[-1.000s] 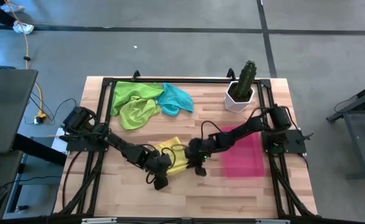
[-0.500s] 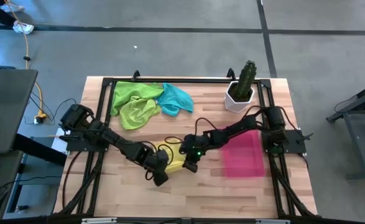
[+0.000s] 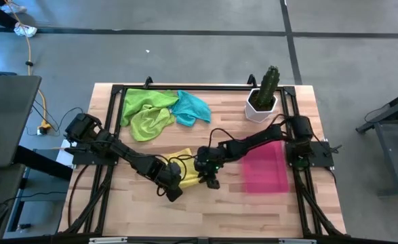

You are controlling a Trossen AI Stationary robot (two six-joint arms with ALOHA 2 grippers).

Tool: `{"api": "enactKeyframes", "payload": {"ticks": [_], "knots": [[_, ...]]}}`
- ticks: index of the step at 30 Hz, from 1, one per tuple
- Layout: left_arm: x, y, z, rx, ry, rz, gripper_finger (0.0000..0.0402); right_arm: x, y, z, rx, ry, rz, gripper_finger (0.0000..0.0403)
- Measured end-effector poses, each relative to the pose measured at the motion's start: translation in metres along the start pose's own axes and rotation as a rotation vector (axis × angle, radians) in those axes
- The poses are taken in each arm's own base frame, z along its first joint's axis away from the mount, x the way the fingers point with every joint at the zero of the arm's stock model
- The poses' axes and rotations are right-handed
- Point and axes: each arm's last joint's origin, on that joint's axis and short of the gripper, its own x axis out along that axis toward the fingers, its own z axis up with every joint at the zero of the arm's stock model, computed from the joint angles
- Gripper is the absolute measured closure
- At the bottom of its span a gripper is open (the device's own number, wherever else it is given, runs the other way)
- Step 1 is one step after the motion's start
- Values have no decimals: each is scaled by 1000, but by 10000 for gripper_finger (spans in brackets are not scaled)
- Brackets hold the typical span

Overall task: Roll microfiber towels into tight, uniform cylinder then place into a basket
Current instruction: Roll the yellow microfiber towel

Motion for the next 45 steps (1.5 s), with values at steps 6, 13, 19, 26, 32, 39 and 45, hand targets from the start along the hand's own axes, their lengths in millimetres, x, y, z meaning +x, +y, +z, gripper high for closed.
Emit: {"api": "enactKeyframes", "payload": {"ticks": [6,13,19,26,32,39,45], "knots": [[0,0,0,19,-1,5,385,-17,14,-1,-112,86,-198,247],[0,1,0,23,-4,7,385,-4,55,-6,-370,94,-279,279],[1,1,0,26,-4,6,385,3,84,-7,-476,38,-314,297],[1,0,0,27,-4,6,385,16,80,-1,-526,-56,-337,296],[1,0,0,42,-4,6,385,33,64,-8,-492,-39,-347,296],[1,0,0,42,-4,6,385,38,49,-10,-466,-29,-403,296],[1,0,0,58,-4,4,385,37,46,-9,-513,-21,-380,295]]}}
